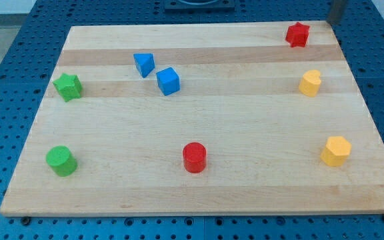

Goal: Move the red star towards the bottom

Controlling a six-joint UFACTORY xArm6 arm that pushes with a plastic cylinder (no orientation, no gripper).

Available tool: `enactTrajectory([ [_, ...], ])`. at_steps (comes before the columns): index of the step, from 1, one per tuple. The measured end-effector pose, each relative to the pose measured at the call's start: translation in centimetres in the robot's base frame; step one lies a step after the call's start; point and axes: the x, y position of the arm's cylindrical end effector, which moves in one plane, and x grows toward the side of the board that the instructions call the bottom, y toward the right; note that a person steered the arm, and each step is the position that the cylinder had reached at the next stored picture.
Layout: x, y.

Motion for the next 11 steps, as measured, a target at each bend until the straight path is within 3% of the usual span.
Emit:
enactTrajectory([
  [2,0.0,-1.6],
  [4,1.3,-8.3],
  [8,15.1,-18.8],
  [9,9.3,-18.0],
  [11,7.4,-10.9],
])
